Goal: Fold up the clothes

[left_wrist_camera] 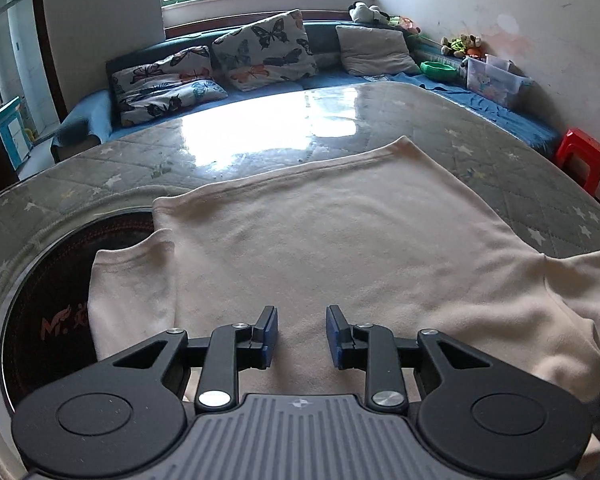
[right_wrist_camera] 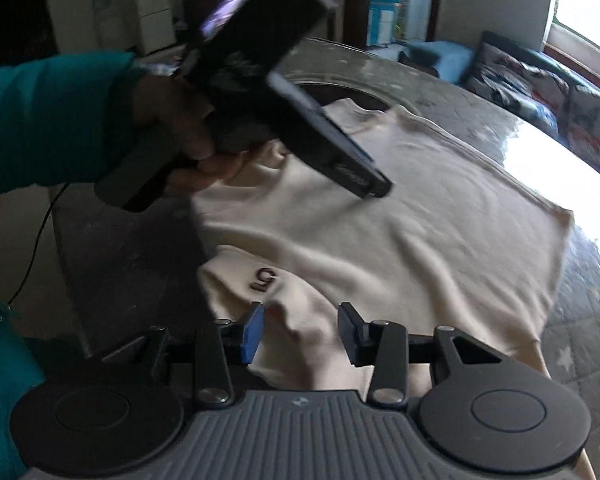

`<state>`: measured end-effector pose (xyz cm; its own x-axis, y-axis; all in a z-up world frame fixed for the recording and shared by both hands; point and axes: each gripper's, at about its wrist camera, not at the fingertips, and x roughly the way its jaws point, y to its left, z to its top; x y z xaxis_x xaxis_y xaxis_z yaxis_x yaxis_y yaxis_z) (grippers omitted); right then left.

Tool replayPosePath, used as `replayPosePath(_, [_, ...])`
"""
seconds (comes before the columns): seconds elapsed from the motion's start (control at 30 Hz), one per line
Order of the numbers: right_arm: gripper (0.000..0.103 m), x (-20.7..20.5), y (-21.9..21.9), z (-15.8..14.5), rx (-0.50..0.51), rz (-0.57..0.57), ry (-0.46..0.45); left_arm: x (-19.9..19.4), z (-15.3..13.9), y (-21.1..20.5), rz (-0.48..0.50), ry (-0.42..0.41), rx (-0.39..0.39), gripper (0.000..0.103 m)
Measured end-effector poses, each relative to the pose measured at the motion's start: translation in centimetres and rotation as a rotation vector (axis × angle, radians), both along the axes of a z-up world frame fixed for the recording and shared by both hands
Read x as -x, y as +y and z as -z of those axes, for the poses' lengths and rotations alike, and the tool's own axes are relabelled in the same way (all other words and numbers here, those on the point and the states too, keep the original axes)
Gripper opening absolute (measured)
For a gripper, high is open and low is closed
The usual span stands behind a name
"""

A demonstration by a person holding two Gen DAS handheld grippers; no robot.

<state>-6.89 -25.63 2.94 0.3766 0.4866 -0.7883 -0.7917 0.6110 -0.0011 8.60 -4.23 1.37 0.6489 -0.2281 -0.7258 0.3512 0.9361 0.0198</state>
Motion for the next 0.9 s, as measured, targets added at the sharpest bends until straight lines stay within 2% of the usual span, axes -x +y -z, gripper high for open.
replayPosePath(0.13, [0.038, 0.6, 1.2, 0.5, 0.014, -0.024, -0.054, 0.1, 0.1, 0.0, 0.004, -0.006, -0.008, 0.033])
replayPosePath(0.2, [0.026, 0.5, 1.5, 0.7, 0.010, -0.018, -0.057, 0.0, 0.2, 0.1, 0.002, -0.005, -0.003, 0.033])
replayPosePath(0.23, [0.012, 0.3, 1.6, 0.9, 0.005, -0.013, -0.050, 0.0, 0.2, 0.1, 0.001, -0.005, -0.001, 0.033])
replayPosePath(0.27, [0.007, 0.2, 1.7, 1.0, 0.001, -0.009, -0.042, 0.0, 0.2, 0.1, 0.001, -0.004, 0.001, 0.033])
replayPosePath(0.33, [0.004, 0.6, 1.5, 0.9, -0.001, -0.025, -0.035, 0.0, 0.2, 0.3, 0.000, -0.006, -0.002, 0.036])
replayPosePath(0.53, [0.005, 1.7, 1.2, 1.0, 0.012, -0.056, -0.028, -0.1, 0.4, 0.4, -0.012, -0.016, 0.003, 0.042])
replayPosePath(0.67, [0.012, 1.8, 0.6, 0.3, -0.021, -0.043, -0.023, 0.3, 0.1, 0.5, -0.015, -0.017, -0.002, 0.043])
replayPosePath(0.8, [0.014, 1.5, -0.9, -0.8, -0.050, 0.018, -0.048, 2.3, -0.7, 0.7, 0.020, -0.054, -0.007, 0.043])
replayPosePath(0.9, [0.014, 0.9, -2.6, -0.8, -0.069, 0.104, -0.021, 4.3, -0.9, 1.2, 0.046, -0.064, -0.005, 0.043])
